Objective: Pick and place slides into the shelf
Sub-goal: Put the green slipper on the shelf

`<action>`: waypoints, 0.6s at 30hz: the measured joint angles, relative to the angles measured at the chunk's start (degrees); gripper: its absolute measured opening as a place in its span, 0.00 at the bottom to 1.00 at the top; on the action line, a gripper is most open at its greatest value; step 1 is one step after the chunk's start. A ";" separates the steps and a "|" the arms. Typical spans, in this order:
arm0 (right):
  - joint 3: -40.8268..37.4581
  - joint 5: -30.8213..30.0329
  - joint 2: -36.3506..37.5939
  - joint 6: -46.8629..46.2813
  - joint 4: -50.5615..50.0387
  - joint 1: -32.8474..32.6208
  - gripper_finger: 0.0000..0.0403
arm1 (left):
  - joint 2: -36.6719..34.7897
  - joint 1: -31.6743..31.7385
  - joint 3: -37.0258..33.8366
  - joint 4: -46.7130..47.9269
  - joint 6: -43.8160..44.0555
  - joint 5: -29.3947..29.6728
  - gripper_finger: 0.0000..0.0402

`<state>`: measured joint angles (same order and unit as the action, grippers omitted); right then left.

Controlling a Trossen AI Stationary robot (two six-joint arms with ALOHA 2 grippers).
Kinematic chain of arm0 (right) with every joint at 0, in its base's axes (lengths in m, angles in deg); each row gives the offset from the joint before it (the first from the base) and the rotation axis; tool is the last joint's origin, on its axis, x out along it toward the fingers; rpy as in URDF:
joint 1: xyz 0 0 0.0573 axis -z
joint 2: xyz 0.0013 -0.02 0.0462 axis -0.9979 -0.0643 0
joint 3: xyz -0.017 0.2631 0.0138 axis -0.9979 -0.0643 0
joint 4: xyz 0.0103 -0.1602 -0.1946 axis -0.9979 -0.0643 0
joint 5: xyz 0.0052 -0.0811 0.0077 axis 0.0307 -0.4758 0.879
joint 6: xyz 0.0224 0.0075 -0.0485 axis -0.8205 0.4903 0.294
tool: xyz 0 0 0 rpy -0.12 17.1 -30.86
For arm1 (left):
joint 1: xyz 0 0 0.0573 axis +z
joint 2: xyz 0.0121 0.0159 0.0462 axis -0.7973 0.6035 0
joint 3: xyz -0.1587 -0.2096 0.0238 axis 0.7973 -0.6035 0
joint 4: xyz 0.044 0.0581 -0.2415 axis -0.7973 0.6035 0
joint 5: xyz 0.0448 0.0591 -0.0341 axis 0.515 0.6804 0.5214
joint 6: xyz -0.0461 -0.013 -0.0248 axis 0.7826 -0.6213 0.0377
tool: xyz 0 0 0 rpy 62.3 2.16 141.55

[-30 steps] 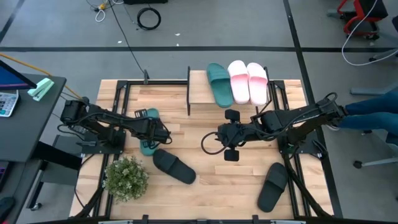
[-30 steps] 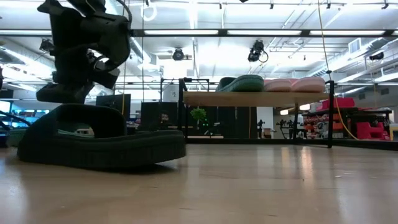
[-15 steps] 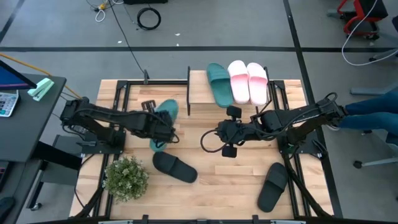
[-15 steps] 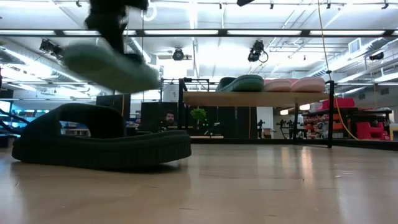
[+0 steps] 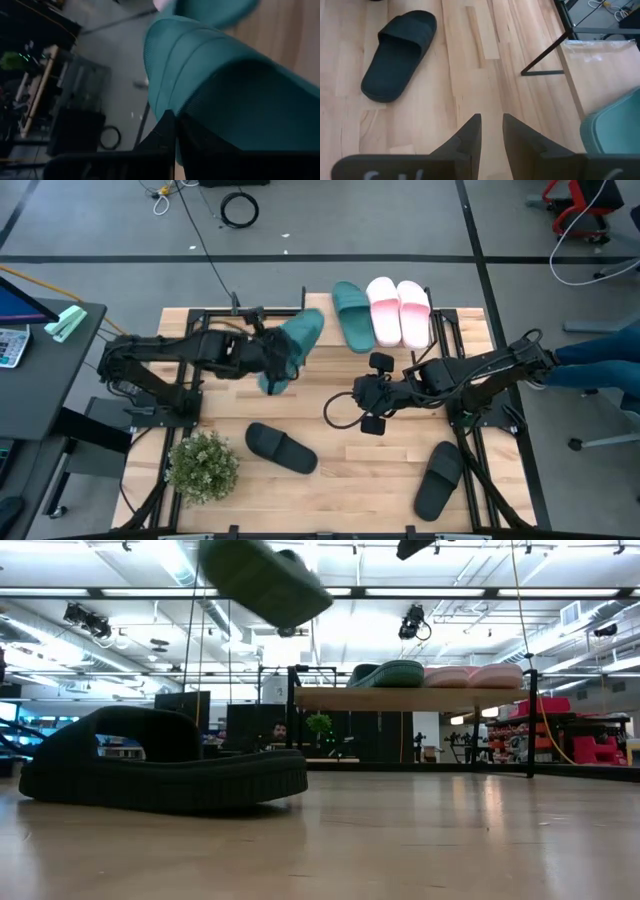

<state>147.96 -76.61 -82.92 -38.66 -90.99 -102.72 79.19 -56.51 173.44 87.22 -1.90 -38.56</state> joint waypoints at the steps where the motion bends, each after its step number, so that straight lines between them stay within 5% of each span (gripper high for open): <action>1: 0.00 0.00 0.00 -0.06 -0.05 -0.01 0.21 | 0.02 0.97 0.00 -2.29 -1.34 -0.08 0.02; 8: 0.00 0.02 0.00 -0.07 -0.18 -0.02 0.21 | 1.90 7.98 0.04 -11.83 -2.99 -0.32 0.02; 18: 0.00 0.02 0.00 -0.13 -2.06 -0.02 0.21 | 11.17 15.83 0.02 -24.34 -4.68 -9.69 0.02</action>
<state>147.96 -76.59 -82.92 -38.79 -93.05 -102.74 90.36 -40.68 173.47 62.89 -6.58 -48.25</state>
